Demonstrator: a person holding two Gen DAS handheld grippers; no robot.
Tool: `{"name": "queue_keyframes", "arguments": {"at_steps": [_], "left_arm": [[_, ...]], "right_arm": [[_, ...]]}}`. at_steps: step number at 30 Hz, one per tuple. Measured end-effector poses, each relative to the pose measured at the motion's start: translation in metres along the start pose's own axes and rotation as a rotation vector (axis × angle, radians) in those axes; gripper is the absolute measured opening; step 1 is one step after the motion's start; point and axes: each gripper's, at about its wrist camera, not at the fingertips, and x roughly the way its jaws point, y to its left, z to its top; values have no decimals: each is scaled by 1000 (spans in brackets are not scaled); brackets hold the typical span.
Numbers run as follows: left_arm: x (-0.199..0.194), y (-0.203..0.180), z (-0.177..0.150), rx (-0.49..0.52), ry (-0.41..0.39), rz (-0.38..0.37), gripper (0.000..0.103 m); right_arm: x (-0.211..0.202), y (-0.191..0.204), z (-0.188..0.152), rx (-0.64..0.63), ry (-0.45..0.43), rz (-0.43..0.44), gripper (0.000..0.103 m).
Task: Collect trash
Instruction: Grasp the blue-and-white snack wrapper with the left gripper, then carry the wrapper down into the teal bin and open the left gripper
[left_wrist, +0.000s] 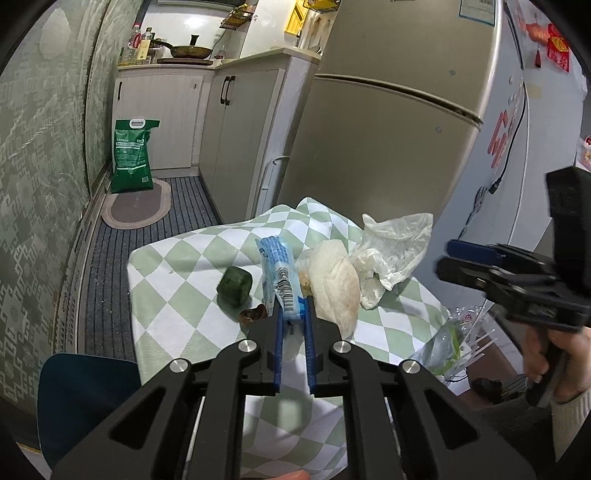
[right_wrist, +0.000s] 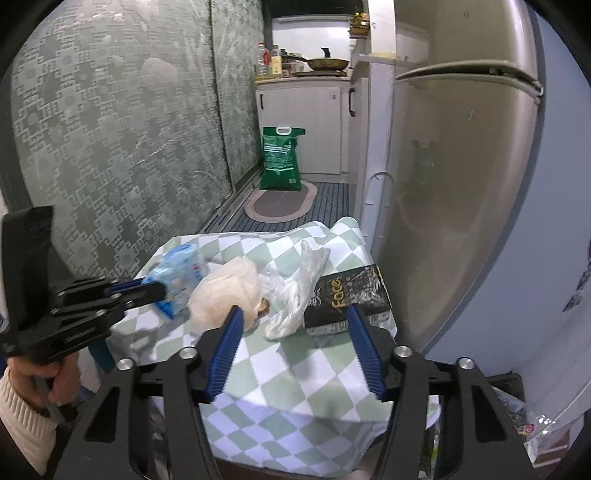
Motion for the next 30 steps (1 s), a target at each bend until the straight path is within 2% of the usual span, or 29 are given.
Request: {"name": "queue_keyframes", "arguments": {"at_steps": [2, 7, 12, 14, 23, 30], "left_arm": [[-4, 2, 0, -7, -7, -14, 11], [-22, 6, 1, -8, -49, -28, 11], [-36, 14, 4, -19, -78, -22, 11], [-46, 18, 6, -25, -101, -17, 11], [-85, 53, 9, -100, -179, 58, 11], [-101, 88, 2, -158, -169, 144, 11]], "right_arm": [[10, -1, 4, 16, 11, 1, 45], [33, -6, 9, 59, 39, -27, 35], [42, -6, 10, 65, 61, -38, 12], [41, -2, 11, 53, 56, -52, 7], [28, 16, 27, 3, -7, -88, 4], [28, 24, 37, -1, -21, -103, 0]]}}
